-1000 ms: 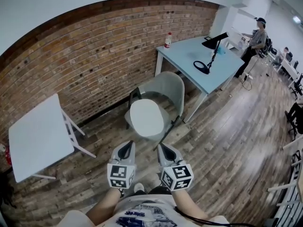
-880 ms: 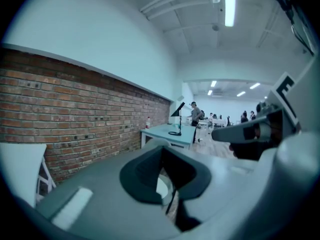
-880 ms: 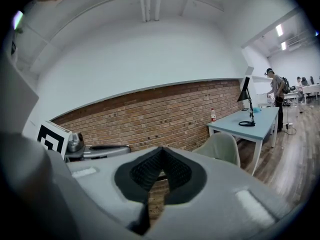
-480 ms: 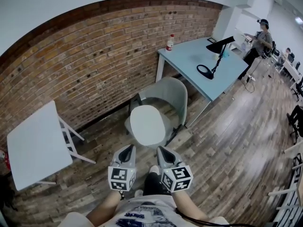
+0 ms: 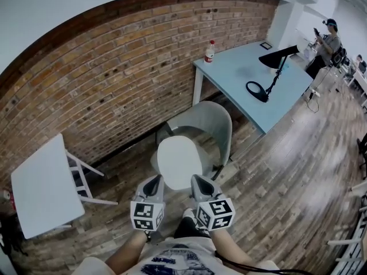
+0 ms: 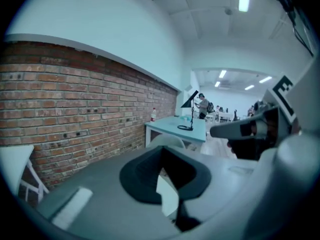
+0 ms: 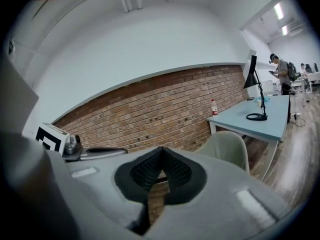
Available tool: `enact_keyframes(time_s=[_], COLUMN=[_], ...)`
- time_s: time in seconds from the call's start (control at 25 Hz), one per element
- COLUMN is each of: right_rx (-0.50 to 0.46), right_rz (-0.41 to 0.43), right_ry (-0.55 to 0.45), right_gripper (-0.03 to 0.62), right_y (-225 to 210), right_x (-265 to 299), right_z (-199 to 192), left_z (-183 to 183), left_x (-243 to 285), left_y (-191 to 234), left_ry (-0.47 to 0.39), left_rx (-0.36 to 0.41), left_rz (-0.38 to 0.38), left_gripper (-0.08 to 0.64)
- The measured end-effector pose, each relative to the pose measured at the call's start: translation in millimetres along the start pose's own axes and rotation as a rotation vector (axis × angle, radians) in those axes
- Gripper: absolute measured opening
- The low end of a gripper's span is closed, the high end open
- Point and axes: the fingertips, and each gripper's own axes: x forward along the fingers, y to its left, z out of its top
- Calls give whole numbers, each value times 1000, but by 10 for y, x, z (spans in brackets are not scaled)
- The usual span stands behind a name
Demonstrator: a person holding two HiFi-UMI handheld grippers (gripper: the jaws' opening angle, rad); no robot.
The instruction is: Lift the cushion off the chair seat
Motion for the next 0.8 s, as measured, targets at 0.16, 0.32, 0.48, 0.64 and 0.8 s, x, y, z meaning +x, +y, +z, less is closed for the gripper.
enact_keyframes(time_s=[0.16,0.32,0.48,0.64,0.8], right_rx=[5,15,25,29,38], right_rz=[5,12,15,14,0], right_ry=[19,37,53,71,101], right_gripper=[-2,-2,-2,-2,-2], right_y=[-366,-690,-912,-1048,-1165], right_x=[236,434,618,768,944], right_z=[114,176,186,160,52], left_z=[84,118,95,77,-1], left_x=[392,701,909,1063,1230], left_y=[3,8,64,145,288], left_ry=[19,34,54,71,91], left_rx=[-5,-5,-8,-9,0], left_rz=[17,34,47,56,61], left_gripper=[-9,-9,-9,-9,-9])
